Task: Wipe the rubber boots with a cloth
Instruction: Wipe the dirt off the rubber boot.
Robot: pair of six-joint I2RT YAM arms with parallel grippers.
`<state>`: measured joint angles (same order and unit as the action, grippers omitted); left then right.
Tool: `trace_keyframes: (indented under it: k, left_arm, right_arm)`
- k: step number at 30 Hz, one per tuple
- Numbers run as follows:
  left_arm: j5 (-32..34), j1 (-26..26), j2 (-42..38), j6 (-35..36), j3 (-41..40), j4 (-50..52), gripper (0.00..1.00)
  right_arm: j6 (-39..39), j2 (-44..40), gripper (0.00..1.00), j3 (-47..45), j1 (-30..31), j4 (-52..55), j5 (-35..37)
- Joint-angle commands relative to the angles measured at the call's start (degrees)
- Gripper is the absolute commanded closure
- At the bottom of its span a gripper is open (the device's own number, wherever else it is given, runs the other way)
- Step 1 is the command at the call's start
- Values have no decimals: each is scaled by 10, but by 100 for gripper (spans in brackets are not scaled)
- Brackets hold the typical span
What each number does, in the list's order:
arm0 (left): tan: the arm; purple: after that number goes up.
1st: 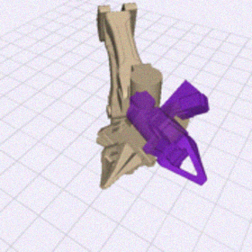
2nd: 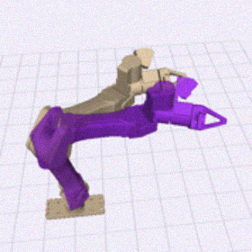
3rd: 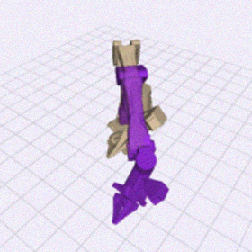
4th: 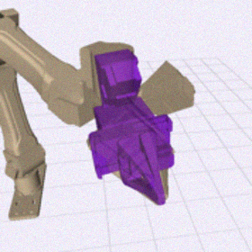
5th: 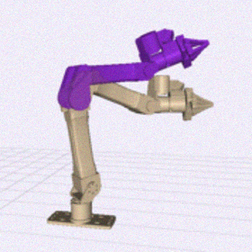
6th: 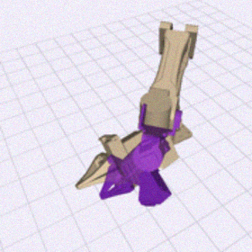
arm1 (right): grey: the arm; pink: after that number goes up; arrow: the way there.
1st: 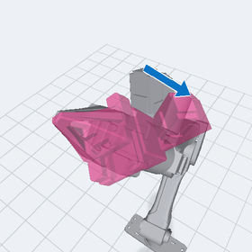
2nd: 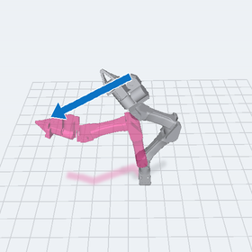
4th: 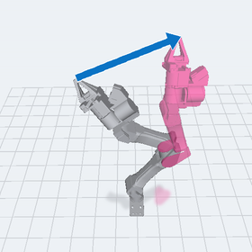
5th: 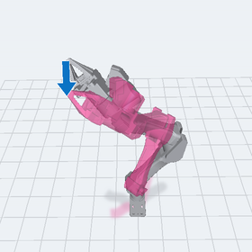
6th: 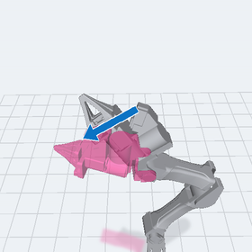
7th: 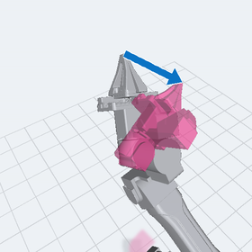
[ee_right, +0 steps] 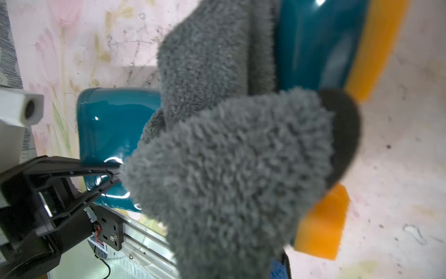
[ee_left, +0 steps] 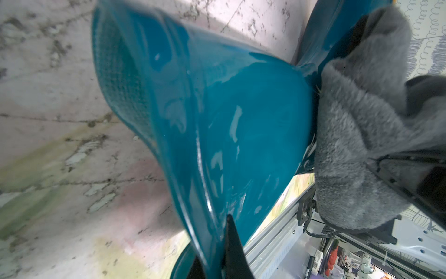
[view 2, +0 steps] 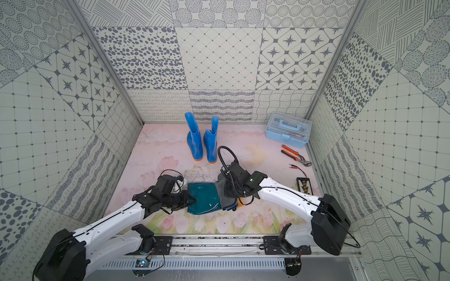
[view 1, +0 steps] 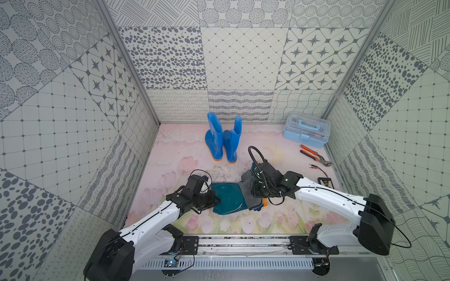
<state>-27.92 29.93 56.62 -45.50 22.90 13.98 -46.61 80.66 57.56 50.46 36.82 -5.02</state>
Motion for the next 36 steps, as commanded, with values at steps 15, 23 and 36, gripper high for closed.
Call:
trace_keyframes:
  k: [15,23,36]
  left_arm:
    - [-14,1,-3,4,13,-5,100]
    - [-14,2,-2,9,12,0,100]
    - [-27,2,51,8,23,-45,100]
  right_arm:
    - [164,125,100,155,-141,49,-5]
    - [107,51,100,46,-94,49,-1]
    - [35,-75,100,-64,-38,76,23]
